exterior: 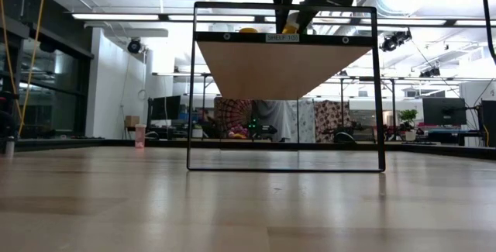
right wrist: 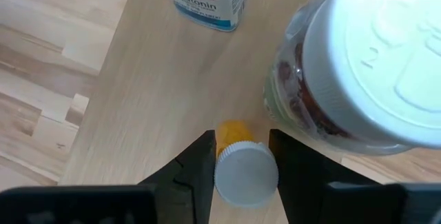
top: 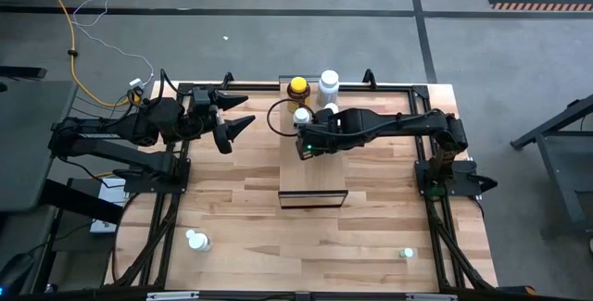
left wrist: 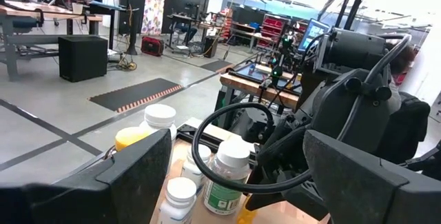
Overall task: Pick and place medicine bottles onto shelf by color
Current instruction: Put the orange pill bottle on the shelf, then put the pink pill bottle on the shelf
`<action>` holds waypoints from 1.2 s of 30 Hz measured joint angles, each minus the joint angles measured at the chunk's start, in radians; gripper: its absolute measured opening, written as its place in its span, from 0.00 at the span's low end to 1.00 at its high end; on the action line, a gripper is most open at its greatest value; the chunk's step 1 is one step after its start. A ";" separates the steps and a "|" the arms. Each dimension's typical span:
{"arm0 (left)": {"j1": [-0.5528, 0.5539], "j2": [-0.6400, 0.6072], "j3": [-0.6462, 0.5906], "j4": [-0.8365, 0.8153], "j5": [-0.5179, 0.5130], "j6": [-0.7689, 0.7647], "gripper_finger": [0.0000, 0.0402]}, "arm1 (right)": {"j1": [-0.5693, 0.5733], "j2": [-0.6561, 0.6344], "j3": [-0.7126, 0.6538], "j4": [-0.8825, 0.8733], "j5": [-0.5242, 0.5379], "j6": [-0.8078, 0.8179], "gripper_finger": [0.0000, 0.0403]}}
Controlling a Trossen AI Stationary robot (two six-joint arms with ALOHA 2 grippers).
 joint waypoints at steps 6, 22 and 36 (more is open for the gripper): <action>0.000 0.000 0.000 0.000 0.000 0.000 0.80 | 0.000 0.000 0.000 0.000 -0.001 0.010 0.31; 0.000 0.000 0.000 0.000 0.000 0.000 0.80 | 0.000 0.000 0.000 0.000 -0.013 0.016 0.45; 0.000 -0.005 0.000 -0.001 0.014 0.028 0.80 | 0.013 -0.033 0.052 -0.005 -0.022 -0.132 0.61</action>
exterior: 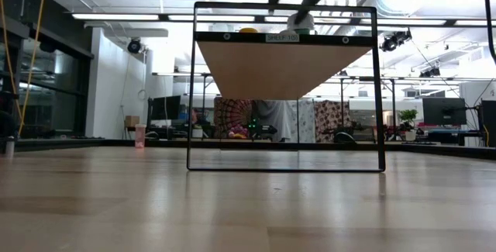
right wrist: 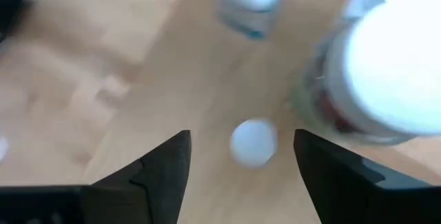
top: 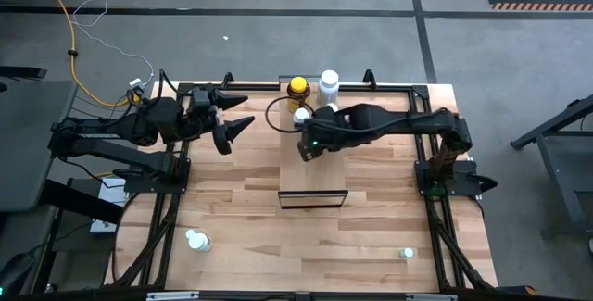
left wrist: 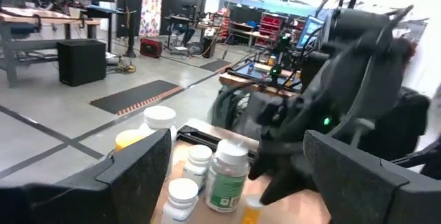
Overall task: Pick and place medicine bottles onto shelf by color
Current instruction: Put the pink pill bottle on the shelf
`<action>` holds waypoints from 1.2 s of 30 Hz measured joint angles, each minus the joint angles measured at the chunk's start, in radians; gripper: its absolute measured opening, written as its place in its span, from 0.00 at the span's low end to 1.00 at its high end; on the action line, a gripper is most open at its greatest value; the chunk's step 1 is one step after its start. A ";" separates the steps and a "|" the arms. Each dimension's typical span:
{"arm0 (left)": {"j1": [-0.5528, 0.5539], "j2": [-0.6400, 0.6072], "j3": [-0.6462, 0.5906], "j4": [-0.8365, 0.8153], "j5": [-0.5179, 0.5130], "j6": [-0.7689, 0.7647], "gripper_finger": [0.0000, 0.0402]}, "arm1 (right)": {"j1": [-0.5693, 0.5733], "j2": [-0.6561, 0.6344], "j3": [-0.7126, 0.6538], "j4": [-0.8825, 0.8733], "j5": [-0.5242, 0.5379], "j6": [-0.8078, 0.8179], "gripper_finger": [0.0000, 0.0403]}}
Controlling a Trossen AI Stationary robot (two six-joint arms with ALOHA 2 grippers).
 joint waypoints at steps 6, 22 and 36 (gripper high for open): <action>0.000 -0.018 0.000 0.000 0.104 -0.053 0.80 | 0.059 -0.083 0.024 -0.032 -0.107 -0.277 0.61; 0.000 -0.035 0.000 0.000 0.221 -0.152 0.80 | 0.248 -0.758 -0.825 0.575 -0.038 -0.277 0.61; -0.001 -0.020 0.000 0.000 0.219 -0.083 0.80 | 0.244 -0.944 -1.132 1.254 0.114 -0.745 0.61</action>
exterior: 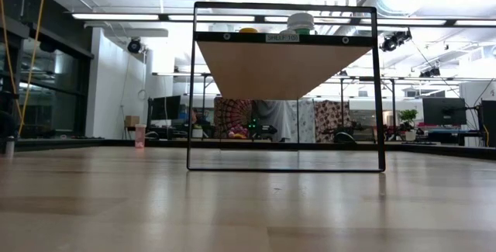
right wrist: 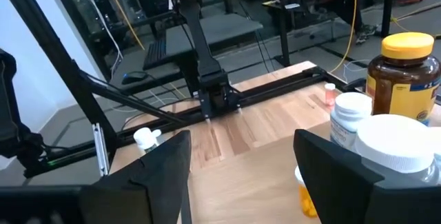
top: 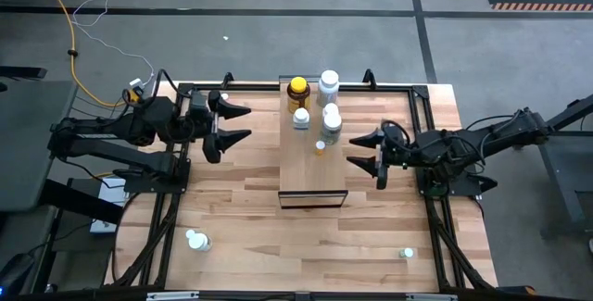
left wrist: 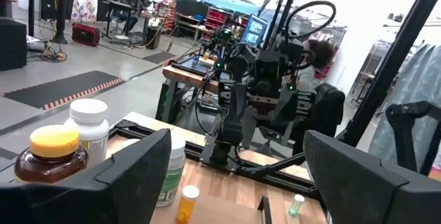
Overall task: Pick and place medicine bottles onto shelf by color
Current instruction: Put the pink pill bottle on the shelf
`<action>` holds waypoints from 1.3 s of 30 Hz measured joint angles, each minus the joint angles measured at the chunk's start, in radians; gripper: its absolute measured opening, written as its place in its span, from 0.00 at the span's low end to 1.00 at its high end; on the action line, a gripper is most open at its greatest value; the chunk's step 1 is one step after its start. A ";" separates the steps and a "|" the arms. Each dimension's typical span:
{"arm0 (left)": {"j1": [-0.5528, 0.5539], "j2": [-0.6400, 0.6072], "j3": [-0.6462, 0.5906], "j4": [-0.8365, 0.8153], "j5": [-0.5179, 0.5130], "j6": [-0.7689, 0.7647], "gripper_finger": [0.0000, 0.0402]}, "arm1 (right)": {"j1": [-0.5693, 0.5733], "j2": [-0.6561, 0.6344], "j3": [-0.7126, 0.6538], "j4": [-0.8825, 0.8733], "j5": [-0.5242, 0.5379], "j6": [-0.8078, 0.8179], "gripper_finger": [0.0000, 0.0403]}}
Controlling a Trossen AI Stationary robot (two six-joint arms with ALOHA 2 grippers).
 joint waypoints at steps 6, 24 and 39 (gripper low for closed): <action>0.000 0.006 0.000 -0.016 -0.128 -0.118 0.80 | 0.000 0.000 0.000 0.001 0.000 0.002 0.61; 0.746 0.515 0.154 -0.679 -0.209 -0.380 0.80 | 0.000 0.001 0.000 -0.019 0.050 0.135 0.61; 0.824 0.831 0.154 -0.682 -0.288 -0.763 0.80 | 0.000 0.001 0.000 -0.063 0.050 0.134 0.61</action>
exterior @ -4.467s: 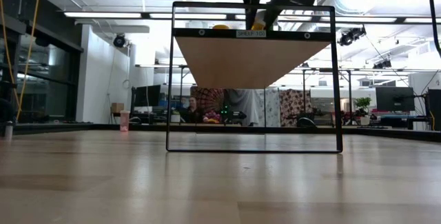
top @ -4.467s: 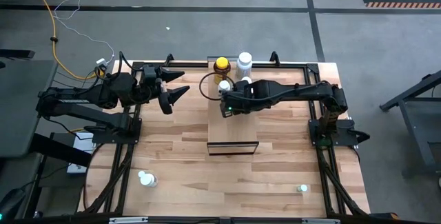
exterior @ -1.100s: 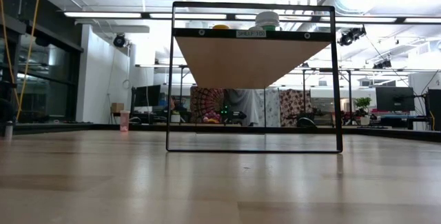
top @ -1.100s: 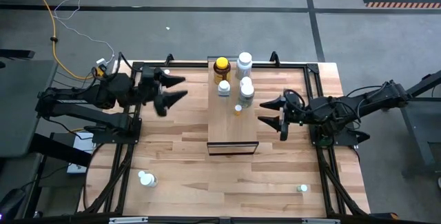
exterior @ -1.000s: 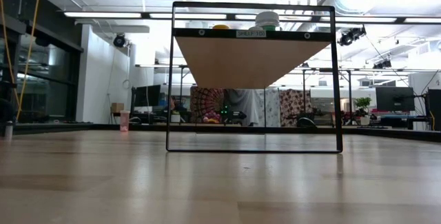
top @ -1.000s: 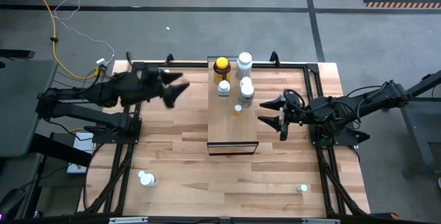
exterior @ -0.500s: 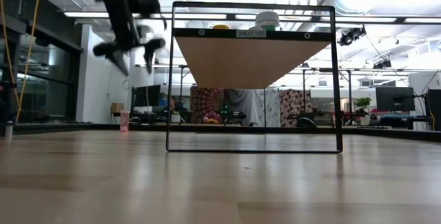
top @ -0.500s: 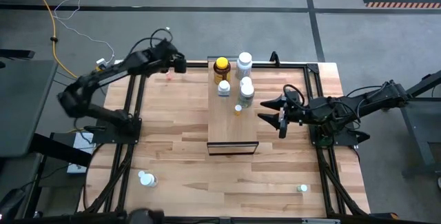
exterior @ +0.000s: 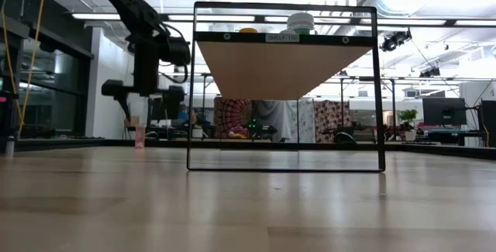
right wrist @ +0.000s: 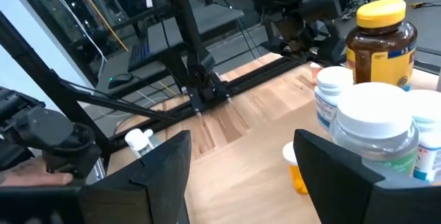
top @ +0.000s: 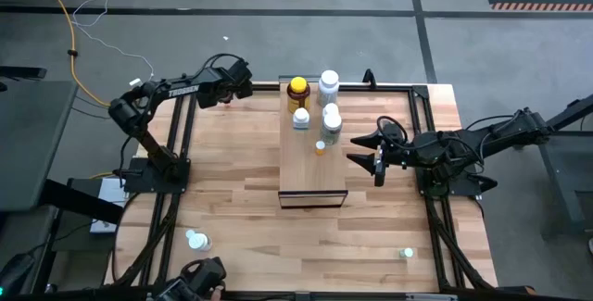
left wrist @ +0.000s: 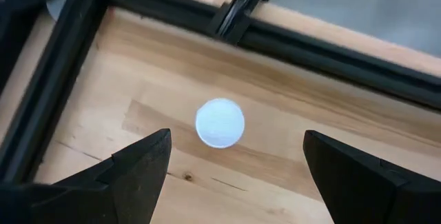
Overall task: Pick and place medicine bottles onto shelf by color
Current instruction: Put the pink pill bottle on the shelf
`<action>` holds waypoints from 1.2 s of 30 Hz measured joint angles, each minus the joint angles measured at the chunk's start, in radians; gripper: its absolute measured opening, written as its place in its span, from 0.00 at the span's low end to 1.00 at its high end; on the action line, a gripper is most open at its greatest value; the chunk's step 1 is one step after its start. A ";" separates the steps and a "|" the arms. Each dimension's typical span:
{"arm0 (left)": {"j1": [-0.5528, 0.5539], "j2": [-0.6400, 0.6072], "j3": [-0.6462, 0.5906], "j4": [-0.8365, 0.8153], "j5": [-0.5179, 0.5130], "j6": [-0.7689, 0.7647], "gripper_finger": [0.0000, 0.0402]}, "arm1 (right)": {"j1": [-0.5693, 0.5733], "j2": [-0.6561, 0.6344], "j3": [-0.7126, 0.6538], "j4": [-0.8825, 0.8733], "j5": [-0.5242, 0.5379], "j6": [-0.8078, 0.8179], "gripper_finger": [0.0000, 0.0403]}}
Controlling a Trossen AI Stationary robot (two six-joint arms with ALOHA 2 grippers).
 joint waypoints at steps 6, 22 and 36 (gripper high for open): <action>0.000 0.063 0.000 0.002 -0.021 -0.056 0.80 | 0.000 0.000 0.000 -0.022 0.000 0.002 0.61; 0.022 0.142 0.000 0.111 -0.072 -0.060 0.64 | 0.000 0.000 0.000 -0.022 0.001 0.047 0.61; 0.028 0.142 0.000 0.103 -0.046 -0.007 0.48 | 0.000 0.000 0.000 -0.051 0.002 0.052 0.61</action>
